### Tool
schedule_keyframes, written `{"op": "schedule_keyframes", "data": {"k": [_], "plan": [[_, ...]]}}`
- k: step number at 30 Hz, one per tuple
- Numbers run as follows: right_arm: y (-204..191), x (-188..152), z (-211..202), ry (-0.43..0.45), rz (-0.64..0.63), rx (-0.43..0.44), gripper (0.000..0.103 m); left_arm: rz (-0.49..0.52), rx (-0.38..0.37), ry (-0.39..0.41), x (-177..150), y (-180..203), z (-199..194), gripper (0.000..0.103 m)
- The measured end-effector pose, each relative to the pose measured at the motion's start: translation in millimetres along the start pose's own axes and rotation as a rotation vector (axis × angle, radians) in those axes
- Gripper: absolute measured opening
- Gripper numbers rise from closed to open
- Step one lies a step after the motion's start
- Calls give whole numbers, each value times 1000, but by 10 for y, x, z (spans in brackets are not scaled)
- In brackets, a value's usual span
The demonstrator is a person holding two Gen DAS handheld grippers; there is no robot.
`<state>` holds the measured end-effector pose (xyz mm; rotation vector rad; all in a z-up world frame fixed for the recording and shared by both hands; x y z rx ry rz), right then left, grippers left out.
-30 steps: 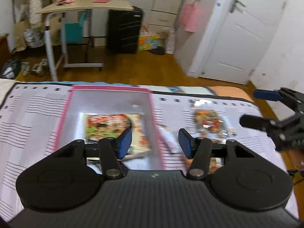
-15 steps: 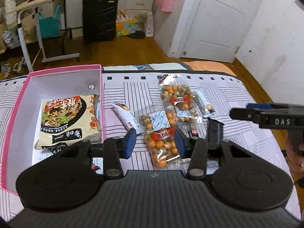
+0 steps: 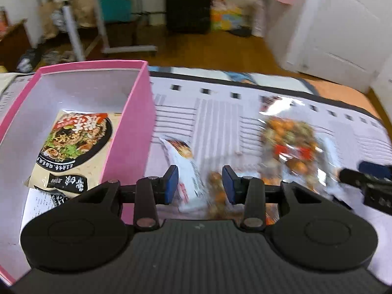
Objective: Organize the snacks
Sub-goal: 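Grasp a white snack packet with the left tool while the right tool grasps another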
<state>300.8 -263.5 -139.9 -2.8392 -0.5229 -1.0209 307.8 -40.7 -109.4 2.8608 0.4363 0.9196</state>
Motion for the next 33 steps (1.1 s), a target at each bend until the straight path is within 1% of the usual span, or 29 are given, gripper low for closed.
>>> {"op": "schedule_keyframes", "data": {"k": [2, 3, 6, 7, 10, 13, 14, 15, 16, 17, 19, 21, 24, 28, 31, 33], "plan": [[33, -17, 87, -2, -15, 3, 54, 7, 11, 6, -58, 42, 116, 39], [49, -28, 129, -3, -21, 6, 54, 17, 29, 16, -88, 68, 167, 39], [96, -58, 225, -9, -32, 7, 54, 52, 91, 81, -156, 120, 278, 39], [112, -72, 246, -9, -29, 15, 54, 49, 113, 95, -168, 119, 318, 39], [147, -115, 303, -7, -21, 38, 54, 39, 125, 80, -184, 82, 462, 38], [133, -148, 339, 1, -22, 29, 52, 19, 150, 95, -184, 9, 551, 38], [120, -157, 345, 6, -25, 21, 47, 7, 136, 75, -181, -26, 594, 38], [107, -162, 350, 8, -31, 11, 37, 1, 133, 52, -186, -37, 644, 37], [85, -168, 346, 10, -42, -10, 33, -6, 130, 50, -195, -55, 655, 37], [66, -171, 338, 13, -52, -24, 31, -6, 130, 58, -205, -56, 651, 37], [40, -171, 296, 24, -55, -35, 30, -9, 123, 56, -201, -53, 658, 28], [15, -167, 219, 42, -41, -52, 30, -8, 111, 53, -189, -66, 639, 25], [-11, -139, 68, 85, -11, -62, 30, -10, 88, 54, -158, -87, 564, 25], [-51, -95, -162, 134, 47, -72, 30, 6, 81, 102, -120, -80, 363, 25], [-149, -98, -288, 125, 71, -76, 30, -6, 46, 103, -101, -114, 216, 25], [-240, -136, -348, 103, 82, -68, 30, -1, 33, 107, -102, -120, 119, 25]]}}
Point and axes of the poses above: each gripper's, at about its wrist camera, not at the fingertips, and z roughly the way its jaws point, y to its right, x to its top, the point moved 1 cm from there along z, roughly the way its jaws point, and after that the axes turned 12 degrees about -z, right-handed, at the moved point
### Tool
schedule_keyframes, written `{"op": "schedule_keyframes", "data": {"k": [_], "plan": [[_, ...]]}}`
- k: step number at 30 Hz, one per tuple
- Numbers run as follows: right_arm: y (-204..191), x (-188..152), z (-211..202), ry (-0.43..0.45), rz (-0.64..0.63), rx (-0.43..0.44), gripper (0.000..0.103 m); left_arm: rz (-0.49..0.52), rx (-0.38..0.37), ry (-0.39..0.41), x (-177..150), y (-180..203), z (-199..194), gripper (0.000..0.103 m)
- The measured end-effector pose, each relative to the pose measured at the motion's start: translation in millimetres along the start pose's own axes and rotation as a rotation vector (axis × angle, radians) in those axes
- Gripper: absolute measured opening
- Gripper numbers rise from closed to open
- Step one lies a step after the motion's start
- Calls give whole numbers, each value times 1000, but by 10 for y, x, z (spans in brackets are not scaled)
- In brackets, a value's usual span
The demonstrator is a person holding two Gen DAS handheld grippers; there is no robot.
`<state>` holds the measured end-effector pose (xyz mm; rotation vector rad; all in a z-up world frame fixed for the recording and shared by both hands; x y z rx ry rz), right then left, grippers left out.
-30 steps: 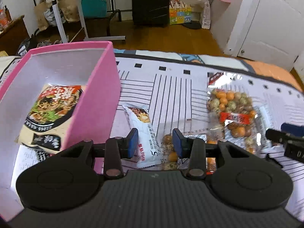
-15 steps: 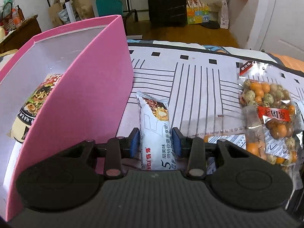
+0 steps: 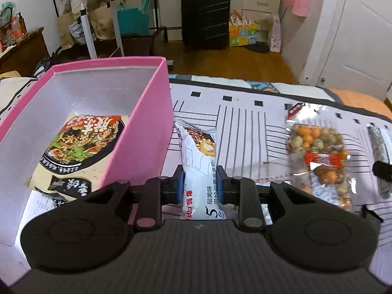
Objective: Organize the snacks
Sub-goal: 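Carry both white packets into the pink box and open both tools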
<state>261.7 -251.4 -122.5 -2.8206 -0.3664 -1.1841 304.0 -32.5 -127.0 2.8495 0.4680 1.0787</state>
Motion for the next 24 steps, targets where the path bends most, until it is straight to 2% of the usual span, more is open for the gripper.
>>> {"op": "schedule_keyframes", "data": {"k": [3, 10, 17, 24], "plan": [[-115, -83, -84, -33, 27, 32, 30, 14, -18, -2, -22, 0, -131, 25], [-398, -238, -296, -125, 28, 80, 30, 19, -60, -75, -224, -37, -436, 24], [-611, -257, -715, -160, -8, 89, 30, 30, -151, -157, -461, -174, -833, 24], [-768, -166, -1155, -168, -24, 147, 30, 42, -248, -137, -488, -359, -1461, 25]]}}
Point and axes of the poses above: each gripper's, at about its wrist camera, not at the fingertips, and z roughly the way its jaws point, y to its right, x to its top, the point moved 1 cm from there along z, roughly the way its jaws point, and after that the axes turned 12 degrees about -z, right-handed, at the moved point
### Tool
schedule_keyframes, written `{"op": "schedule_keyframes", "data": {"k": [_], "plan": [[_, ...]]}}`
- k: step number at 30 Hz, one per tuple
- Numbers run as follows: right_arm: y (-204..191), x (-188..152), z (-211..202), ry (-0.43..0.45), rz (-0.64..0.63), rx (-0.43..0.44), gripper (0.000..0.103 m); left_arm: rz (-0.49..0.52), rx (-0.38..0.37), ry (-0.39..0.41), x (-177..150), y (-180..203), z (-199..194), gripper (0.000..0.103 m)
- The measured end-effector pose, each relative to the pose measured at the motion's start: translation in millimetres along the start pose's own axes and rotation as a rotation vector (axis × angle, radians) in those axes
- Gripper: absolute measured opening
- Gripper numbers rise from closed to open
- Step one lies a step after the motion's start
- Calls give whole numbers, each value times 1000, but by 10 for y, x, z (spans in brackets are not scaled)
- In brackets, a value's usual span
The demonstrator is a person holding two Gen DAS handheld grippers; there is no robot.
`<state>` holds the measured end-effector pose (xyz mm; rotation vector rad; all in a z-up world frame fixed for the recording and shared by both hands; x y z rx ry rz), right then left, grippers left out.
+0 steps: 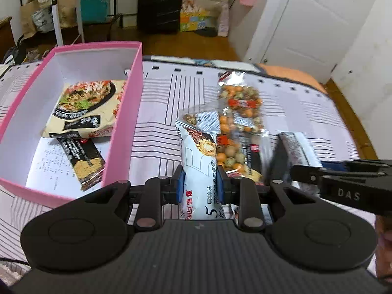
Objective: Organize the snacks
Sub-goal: 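Carry both white packets into the pink box and open both tools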
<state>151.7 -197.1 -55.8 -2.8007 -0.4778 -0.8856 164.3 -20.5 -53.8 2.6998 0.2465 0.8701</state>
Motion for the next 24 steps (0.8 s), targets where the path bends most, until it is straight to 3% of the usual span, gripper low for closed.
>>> {"op": "schedule_keyframes", "data": {"k": [5, 13, 19, 24], "plan": [[-256, 157, -254, 15, -44, 97, 30, 17, -51, 29, 10, -156, -407, 25], [-839, 458, -444, 36, -180, 226, 30, -14, -37, 73, 200, -595, -789, 25], [-1241, 657, -245, 46, -276, 278, 30, -42, 1, 101, 344, -929, -889, 25], [-1575, 829, 132, 90, -386, 287, 30, -76, 40, 114, 473, -1262, -740, 25]]}}
Point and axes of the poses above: each gripper's, at about its wrist camera, not at the fingertips, and z roughly the way its jaws point, y to its right, x to its top, the point moved 1 cm from there along z, roughly the way its jaws point, and after that the axes turned 12 degrees about -z, right-handed, at the moved point
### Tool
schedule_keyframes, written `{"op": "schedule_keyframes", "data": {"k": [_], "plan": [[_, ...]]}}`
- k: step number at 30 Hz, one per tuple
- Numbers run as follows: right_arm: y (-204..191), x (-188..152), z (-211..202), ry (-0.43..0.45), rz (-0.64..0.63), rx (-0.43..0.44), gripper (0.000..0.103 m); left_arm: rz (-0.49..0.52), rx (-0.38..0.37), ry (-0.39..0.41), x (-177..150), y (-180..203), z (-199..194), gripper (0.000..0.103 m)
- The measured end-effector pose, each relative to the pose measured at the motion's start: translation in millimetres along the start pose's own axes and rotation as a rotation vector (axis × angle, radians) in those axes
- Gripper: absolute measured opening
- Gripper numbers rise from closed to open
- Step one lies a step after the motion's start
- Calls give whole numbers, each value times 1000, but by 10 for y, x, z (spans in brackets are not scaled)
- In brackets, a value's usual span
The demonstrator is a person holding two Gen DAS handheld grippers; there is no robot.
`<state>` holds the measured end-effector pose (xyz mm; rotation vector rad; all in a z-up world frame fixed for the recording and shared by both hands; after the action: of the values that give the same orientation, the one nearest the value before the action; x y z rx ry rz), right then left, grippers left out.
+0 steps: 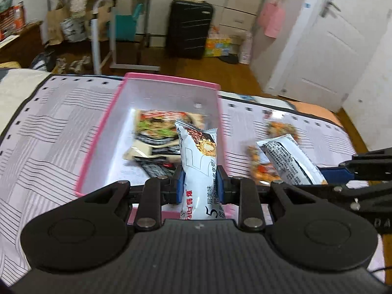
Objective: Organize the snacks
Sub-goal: 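Carry both white packets into the pink box and open both tools, then grasp a quail-egg bag with the left tool while the right tool grasps another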
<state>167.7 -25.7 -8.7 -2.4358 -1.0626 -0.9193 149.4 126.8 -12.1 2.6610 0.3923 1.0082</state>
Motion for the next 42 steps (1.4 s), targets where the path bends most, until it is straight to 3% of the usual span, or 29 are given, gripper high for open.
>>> {"op": "schedule_keyframes", "data": {"k": [4, 10, 13, 16, 21, 29, 36, 40, 42], "plan": [[-70, 127, 403, 28, -119, 3, 30, -73, 58, 12, 94, -310, 296, 25], [-55, 189, 1038, -98, -155, 7, 30, -112, 153, -14, 120, -550, 788, 25], [-114, 176, 1198, -115, -189, -3, 33, -123, 178, -20, 76, -613, 904, 27], [-121, 133, 1215, -99, -195, -29, 42, -165, 171, -34, 40, -696, 1018, 34], [-35, 64, 891, -20, -142, -38, 44, -151, 151, -27, -10, -697, 943, 45], [293, -239, -269, 123, 10, -155, 45, -86, 52, -2, 22, -519, 443, 45], [551, -560, -872, 74, 119, -254, 47, -15, -97, -35, 34, -166, 128, 43], [593, -722, -932, 49, 144, -278, 52, 43, -147, -54, 44, 96, 84, 42], [623, -804, -871, 29, 159, -260, 60, 62, -165, -71, 18, 244, 113, 42]]}}
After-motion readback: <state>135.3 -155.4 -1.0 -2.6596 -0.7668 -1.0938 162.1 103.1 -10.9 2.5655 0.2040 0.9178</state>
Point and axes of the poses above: each gripper's, at about its wrist camera, not at the fingertips, and z roughly the way its jaws point, y to its right, x to its top, the point moved 1 cm from there along z, roughly the way its jaws point, and after that the axes turned 12 degrees about -z, right-handed, at the moved point
